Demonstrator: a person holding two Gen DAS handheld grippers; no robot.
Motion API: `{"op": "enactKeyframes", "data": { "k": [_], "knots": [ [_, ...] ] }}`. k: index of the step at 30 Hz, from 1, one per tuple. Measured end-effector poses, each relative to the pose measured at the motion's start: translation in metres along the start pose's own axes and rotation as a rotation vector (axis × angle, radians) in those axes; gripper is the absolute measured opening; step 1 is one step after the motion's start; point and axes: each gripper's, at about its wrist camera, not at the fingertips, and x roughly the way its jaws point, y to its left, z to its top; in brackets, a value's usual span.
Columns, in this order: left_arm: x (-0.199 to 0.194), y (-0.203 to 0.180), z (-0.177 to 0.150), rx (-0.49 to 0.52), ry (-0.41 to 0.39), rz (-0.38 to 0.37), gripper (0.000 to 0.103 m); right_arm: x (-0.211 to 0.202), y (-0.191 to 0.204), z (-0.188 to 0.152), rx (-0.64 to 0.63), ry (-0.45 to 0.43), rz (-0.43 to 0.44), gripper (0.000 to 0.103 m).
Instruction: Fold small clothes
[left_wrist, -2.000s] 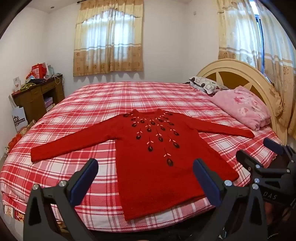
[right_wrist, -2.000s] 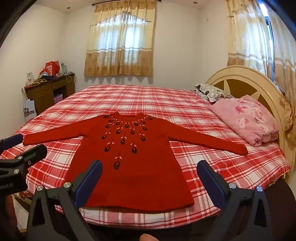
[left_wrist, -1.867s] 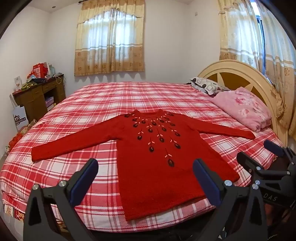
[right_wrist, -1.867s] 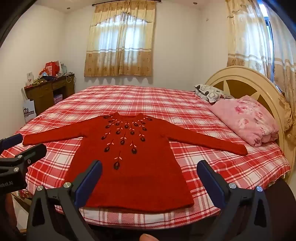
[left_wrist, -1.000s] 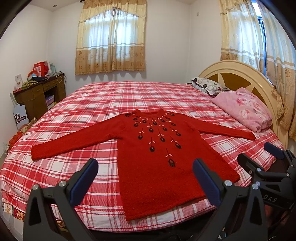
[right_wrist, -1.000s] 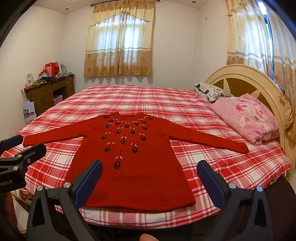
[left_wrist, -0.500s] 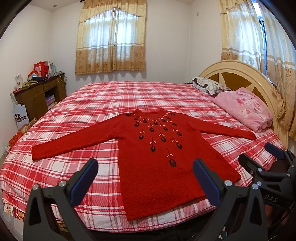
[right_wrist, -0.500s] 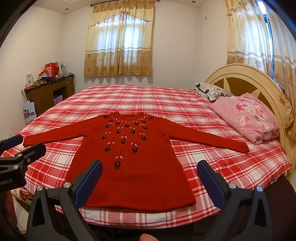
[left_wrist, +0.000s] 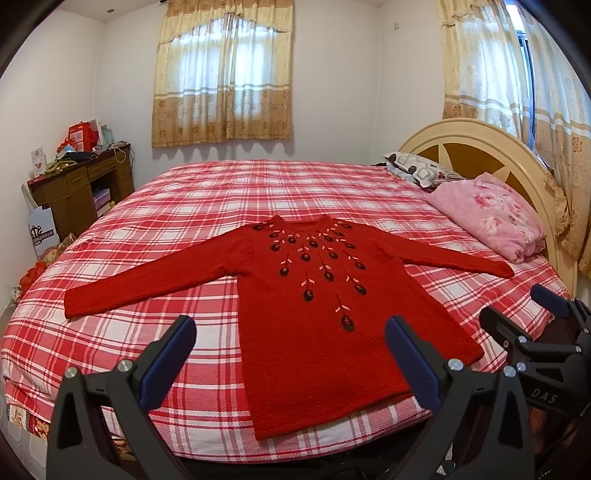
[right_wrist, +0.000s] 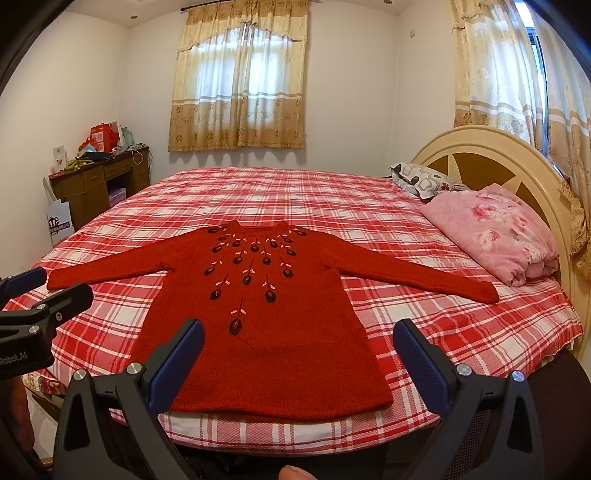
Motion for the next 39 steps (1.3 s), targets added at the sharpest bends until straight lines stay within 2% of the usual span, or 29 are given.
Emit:
{"op": "enactKeyframes", "data": {
  "k": [24, 33, 39],
  "knots": [
    [0.005, 0.005, -0.003, 0.003, 0.015, 0.004, 0.103, 0.005, 0.005, -0.006, -0.013, 0.018, 0.005, 0.102],
    [0.015, 0.009, -0.004, 0.01, 0.039, 0.014, 0.103, 0.019, -0.002, -0.008, -0.017, 0.029, 0.006, 0.102],
    [0.034, 0.009, 0.0, 0.059, 0.05, 0.019, 0.103, 0.043, -0.022, -0.01, -0.02, 0.056, -0.021, 0.102]
  ]
}}
